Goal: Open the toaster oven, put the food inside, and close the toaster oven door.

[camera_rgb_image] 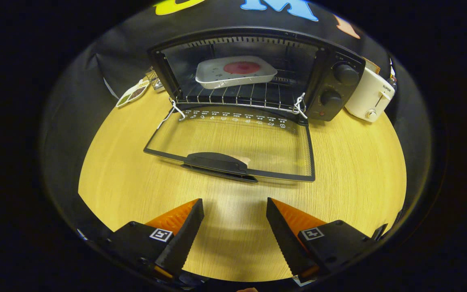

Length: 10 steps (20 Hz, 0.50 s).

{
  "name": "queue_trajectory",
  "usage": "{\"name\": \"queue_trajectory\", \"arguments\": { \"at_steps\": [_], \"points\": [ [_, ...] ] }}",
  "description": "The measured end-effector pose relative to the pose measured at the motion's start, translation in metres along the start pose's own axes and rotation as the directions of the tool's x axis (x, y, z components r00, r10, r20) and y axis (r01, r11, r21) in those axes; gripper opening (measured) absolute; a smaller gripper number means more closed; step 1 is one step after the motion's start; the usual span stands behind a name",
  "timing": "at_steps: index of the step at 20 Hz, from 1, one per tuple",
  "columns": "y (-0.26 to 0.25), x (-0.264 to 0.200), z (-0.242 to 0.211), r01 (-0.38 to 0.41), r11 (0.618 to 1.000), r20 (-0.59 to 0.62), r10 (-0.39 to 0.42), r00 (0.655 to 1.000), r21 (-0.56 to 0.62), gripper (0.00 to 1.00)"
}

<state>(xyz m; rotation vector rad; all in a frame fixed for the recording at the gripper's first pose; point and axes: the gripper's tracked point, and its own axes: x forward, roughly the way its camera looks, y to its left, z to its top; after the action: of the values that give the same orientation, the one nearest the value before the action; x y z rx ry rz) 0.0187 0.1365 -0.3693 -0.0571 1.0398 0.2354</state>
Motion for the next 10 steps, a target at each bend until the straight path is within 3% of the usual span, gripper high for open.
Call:
{"name": "queue_trajectory", "arguments": {
  "at_steps": [10],
  "points": [
    [0.006,0.033,0.018,0.067,0.995,-0.023,-0.066,0.998,0.071,0.99]
  ]
}}
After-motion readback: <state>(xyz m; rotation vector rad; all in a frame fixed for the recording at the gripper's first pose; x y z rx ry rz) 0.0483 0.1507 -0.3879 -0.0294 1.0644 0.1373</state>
